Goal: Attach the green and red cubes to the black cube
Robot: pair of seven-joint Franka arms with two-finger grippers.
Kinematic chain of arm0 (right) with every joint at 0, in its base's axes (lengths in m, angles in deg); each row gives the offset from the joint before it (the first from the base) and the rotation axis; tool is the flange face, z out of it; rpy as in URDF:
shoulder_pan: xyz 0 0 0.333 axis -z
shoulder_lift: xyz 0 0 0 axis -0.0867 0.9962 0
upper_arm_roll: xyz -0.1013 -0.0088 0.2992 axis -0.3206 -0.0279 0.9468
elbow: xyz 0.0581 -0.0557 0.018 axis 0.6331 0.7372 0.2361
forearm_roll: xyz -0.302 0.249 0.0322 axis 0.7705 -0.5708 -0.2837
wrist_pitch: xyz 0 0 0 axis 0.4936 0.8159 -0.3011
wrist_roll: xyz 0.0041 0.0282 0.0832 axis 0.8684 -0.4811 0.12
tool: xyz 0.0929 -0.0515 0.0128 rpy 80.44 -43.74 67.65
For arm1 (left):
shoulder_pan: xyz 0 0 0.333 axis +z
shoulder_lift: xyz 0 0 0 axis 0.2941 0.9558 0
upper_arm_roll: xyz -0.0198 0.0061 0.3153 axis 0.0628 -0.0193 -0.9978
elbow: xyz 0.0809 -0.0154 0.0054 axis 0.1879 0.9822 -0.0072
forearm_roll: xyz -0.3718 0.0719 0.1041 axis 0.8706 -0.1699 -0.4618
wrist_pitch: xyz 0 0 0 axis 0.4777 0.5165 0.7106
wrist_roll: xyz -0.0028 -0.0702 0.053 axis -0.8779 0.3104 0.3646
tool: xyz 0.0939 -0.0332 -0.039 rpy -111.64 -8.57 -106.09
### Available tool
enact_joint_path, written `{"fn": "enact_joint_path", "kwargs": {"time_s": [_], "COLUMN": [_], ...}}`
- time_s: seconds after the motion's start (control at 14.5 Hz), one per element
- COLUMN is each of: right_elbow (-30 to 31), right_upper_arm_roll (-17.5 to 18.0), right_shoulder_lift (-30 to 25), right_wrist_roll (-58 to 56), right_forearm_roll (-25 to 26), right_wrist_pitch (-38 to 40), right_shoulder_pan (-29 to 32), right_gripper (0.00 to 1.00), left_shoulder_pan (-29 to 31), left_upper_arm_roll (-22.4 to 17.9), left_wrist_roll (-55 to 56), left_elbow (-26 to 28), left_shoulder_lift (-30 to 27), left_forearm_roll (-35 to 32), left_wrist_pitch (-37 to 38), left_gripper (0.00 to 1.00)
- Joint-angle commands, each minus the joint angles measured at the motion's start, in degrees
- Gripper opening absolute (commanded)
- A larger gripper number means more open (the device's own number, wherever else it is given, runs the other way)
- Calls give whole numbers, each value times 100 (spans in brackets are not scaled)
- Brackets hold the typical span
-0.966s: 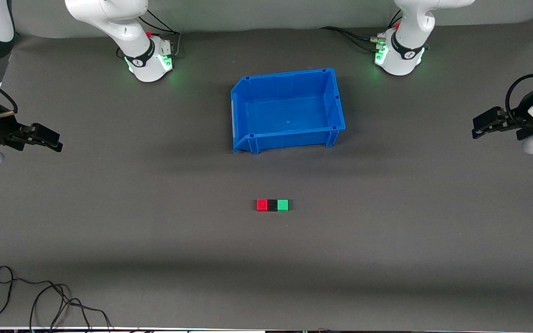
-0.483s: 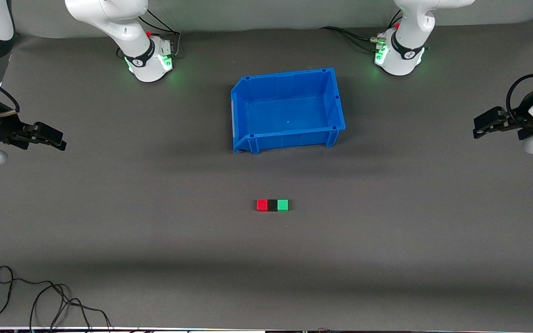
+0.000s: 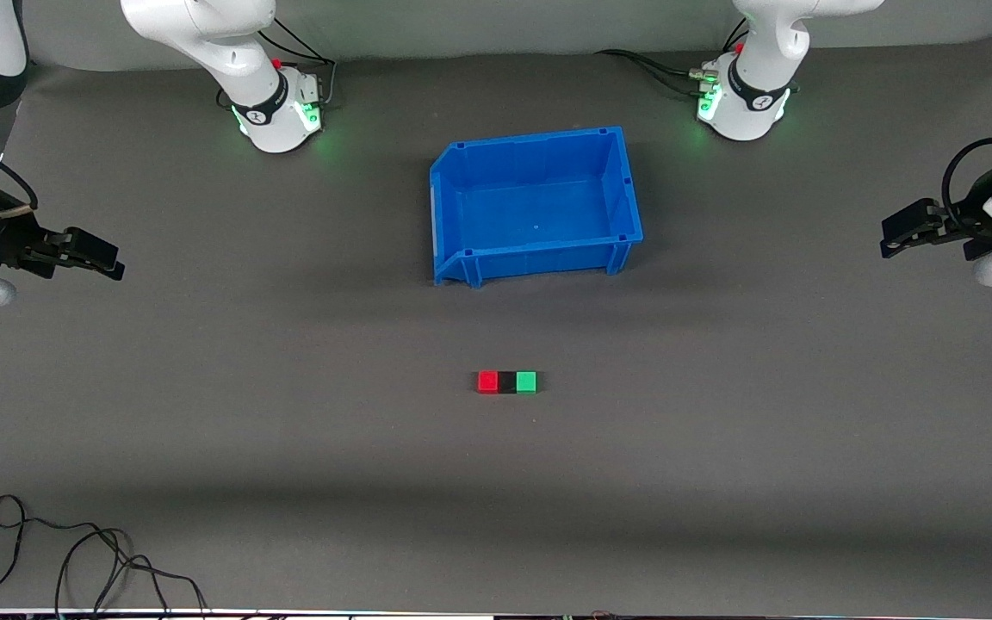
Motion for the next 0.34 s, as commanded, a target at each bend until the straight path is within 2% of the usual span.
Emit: {"fn": "enact_joint_path", "kwargs": {"time_s": [0.0, 0.28], "right_elbow": [33, -2], "right_upper_arm_roll": [38, 46], "right_shoulder_lift": [-54, -27], "right_wrist_roll": [98, 99], "right_forearm_roll": [-106, -106], "right_wrist_pitch": [40, 31], "right_shoulder_pan": [22, 13], "right_gripper": [100, 100], "left_shoulder_pan": [31, 31], "left_upper_arm_roll": [31, 31], "left_wrist_roll": [-100, -91], "left_elbow": [-69, -69], "left_shoulder_lift": [7, 24], "left_forearm_roll": [-85, -85], "left_wrist_pitch": [95, 95], "left_gripper": [100, 100]}}
